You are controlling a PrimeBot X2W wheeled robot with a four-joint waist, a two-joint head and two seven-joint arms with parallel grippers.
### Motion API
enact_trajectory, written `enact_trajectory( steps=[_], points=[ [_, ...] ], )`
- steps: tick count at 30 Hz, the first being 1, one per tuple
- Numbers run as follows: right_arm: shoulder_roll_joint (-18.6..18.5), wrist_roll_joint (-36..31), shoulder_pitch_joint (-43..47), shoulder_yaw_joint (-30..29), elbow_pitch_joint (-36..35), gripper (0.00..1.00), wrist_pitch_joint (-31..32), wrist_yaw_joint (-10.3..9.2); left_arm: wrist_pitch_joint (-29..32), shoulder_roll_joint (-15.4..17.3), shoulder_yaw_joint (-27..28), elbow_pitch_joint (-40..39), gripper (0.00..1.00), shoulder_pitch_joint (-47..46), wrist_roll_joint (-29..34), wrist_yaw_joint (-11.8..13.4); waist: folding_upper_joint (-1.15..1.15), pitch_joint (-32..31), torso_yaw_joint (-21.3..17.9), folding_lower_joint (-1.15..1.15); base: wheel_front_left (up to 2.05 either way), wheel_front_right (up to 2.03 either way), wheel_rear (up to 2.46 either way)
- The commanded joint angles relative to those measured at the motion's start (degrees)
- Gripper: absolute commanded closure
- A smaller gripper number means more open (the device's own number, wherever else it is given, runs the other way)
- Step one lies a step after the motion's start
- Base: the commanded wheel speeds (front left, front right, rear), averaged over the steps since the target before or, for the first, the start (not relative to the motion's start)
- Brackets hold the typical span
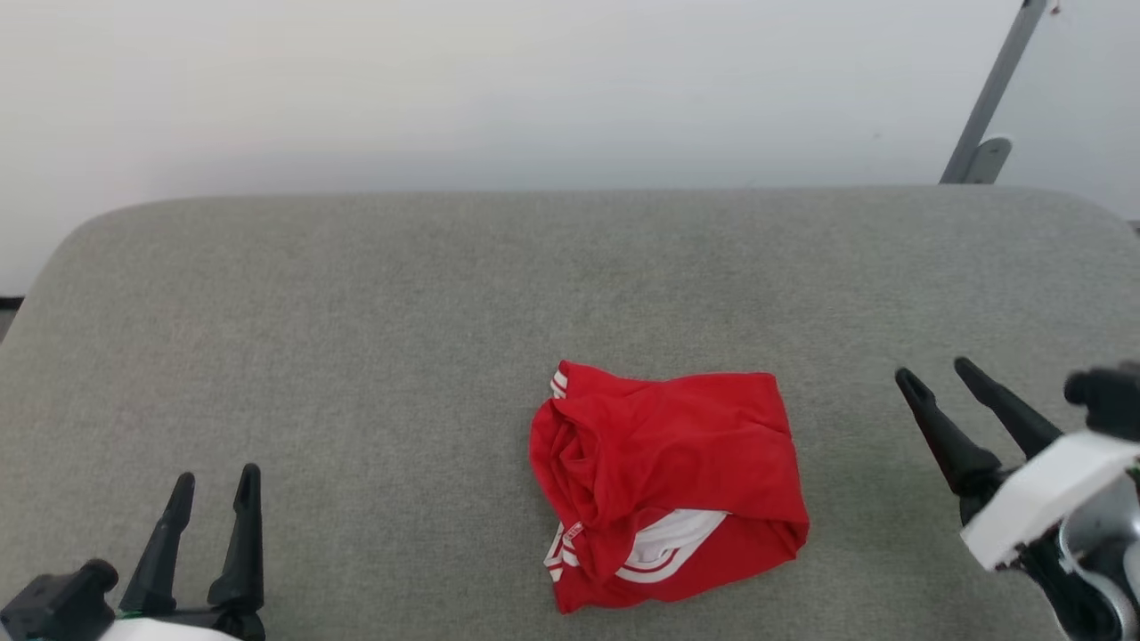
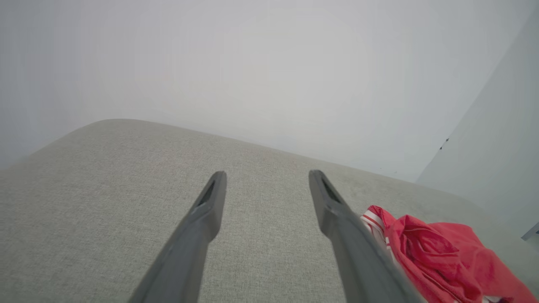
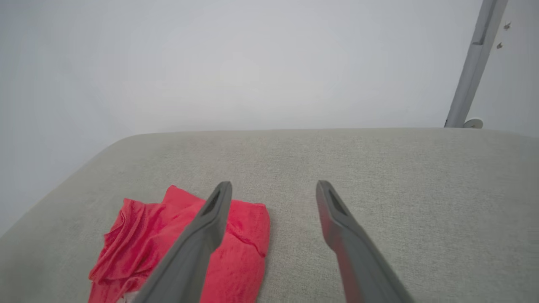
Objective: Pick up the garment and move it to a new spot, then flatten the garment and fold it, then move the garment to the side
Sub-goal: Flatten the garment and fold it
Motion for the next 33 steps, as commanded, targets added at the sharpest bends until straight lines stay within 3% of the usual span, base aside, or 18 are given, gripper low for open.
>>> enact_trajectory(
  steps=[1,6,14,33],
  points=[
    [0.1,-0.7,1.0,-0.1,0.5,0.0,-1.9,-0.03,-0.2,0.1,0.3,0.0,0.0,0.8,0.8,-0.2,0.0,-0.8,-0.7,0.0,0.0,0.0,0.0],
    [0.1,-2.8,3.6,-0.9,3.5,0.0,-10.3,-0.03,-0.2,0.2,1.0,0.2,0.0,2.1,1.4,-0.2,0.0,-1.9,-1.6,0.0,0.0,0.0,0.0],
    [0.9,-5.8,5.6,-0.4,8.3,0.0,-18.3,-0.03,-0.2,0.2,2.8,1.7,0.0,3.9,3.0,-0.2,0.0,-3.5,-2.5,0.0,0.0,0.0,0.0],
    [2.4,-5.7,7.8,1.2,14.6,0.0,-24.0,-0.03,-0.2,-0.9,4.9,2.9,0.0,5.8,3.3,-0.2,0.0,-5.4,-1.9,0.0,0.0,0.0,0.0]
  ],
)
